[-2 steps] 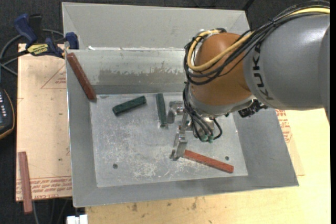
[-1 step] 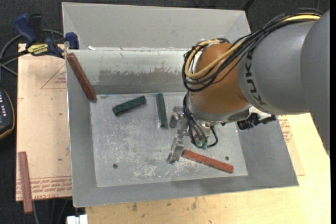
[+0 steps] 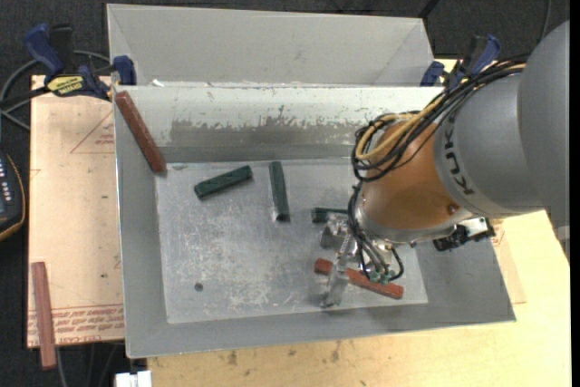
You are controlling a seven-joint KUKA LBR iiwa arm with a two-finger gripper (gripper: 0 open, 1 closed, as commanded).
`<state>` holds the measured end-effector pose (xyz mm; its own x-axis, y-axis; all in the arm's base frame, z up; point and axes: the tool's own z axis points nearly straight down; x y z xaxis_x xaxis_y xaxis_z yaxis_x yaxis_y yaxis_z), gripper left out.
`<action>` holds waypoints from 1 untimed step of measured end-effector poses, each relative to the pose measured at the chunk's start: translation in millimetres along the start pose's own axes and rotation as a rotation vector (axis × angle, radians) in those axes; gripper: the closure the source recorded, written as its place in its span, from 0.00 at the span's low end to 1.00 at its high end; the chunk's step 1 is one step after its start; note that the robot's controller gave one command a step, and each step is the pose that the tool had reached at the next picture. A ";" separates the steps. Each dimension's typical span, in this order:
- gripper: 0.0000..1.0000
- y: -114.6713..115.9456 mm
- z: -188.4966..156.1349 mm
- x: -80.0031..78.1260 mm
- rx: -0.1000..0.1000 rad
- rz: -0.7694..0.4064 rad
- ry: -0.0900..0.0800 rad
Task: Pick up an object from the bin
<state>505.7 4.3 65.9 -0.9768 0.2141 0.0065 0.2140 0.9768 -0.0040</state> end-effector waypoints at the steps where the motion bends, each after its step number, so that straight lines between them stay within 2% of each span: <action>1: 1.00 4.9 -4.1 -1.3 -0.005 -0.005 -0.006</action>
Offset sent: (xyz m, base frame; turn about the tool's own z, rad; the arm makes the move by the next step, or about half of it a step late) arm 0.0000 0.0000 0.0000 0.0000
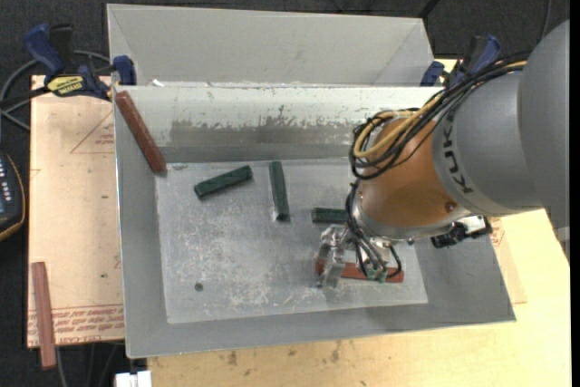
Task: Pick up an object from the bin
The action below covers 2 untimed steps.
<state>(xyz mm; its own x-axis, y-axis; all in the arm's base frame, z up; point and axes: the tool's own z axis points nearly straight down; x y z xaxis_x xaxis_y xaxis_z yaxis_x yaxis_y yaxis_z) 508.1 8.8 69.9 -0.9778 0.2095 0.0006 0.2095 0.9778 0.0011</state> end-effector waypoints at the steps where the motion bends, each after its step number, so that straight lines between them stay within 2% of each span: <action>1: 1.00 -31.7 -45.5 -19.3 0.001 0.017 -0.008; 2: 1.00 -54.4 -200.6 -11.5 -0.001 0.043 -0.012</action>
Offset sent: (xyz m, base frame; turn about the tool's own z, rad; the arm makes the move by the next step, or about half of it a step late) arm 0.0102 -0.0331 0.0432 0.0127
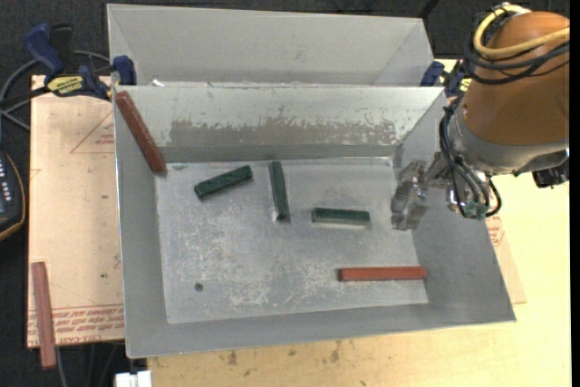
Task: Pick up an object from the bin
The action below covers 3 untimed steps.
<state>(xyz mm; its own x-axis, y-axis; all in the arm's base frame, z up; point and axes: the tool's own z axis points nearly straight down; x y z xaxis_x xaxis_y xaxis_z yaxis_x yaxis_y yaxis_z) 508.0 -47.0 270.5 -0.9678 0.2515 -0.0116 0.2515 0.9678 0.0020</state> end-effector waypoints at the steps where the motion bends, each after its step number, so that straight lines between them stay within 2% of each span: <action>1: 0.00 0.2 4.7 1.1 0.001 -0.001 0.009; 2: 0.00 6.8 160.8 -26.0 0.000 -0.188 0.017; 3: 0.00 32.2 195.3 -94.3 -0.001 -0.208 0.007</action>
Offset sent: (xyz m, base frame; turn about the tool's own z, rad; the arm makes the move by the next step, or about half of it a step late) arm 0.0000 0.0000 0.0000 0.0000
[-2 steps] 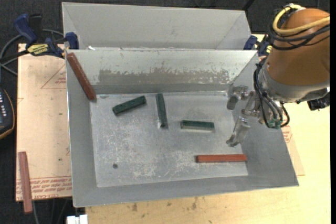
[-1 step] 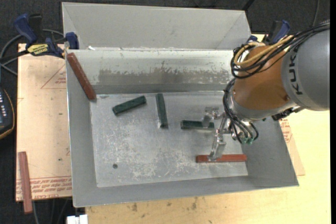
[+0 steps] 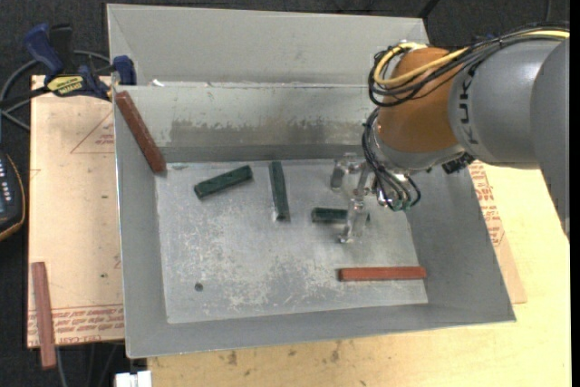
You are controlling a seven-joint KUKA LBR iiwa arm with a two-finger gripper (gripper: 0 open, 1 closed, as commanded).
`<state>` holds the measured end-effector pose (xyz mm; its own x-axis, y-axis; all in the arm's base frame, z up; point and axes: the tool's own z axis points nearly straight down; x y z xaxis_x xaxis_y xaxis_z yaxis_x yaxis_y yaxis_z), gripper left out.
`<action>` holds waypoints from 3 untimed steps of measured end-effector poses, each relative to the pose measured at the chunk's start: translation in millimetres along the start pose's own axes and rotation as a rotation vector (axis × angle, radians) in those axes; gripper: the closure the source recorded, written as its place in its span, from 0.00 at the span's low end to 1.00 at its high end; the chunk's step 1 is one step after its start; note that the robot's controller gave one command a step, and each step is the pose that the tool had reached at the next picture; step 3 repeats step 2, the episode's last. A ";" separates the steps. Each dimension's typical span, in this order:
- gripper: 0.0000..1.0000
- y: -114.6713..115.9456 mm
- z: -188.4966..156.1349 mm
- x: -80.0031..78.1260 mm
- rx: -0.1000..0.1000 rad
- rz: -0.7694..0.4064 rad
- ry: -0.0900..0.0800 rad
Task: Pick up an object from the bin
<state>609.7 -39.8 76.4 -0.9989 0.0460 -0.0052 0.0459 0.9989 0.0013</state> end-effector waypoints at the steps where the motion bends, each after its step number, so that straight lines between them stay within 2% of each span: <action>1: 1.00 -0.7 -1.4 1.5 0.000 0.002 0.003; 2: 1.00 19.1 -144.6 19.1 0.000 -0.003 -0.006; 3: 1.00 19.1 -144.6 19.1 0.000 -0.003 -0.006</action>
Offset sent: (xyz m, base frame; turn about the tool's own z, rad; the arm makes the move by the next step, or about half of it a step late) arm 0.0000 0.0000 0.0000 0.0000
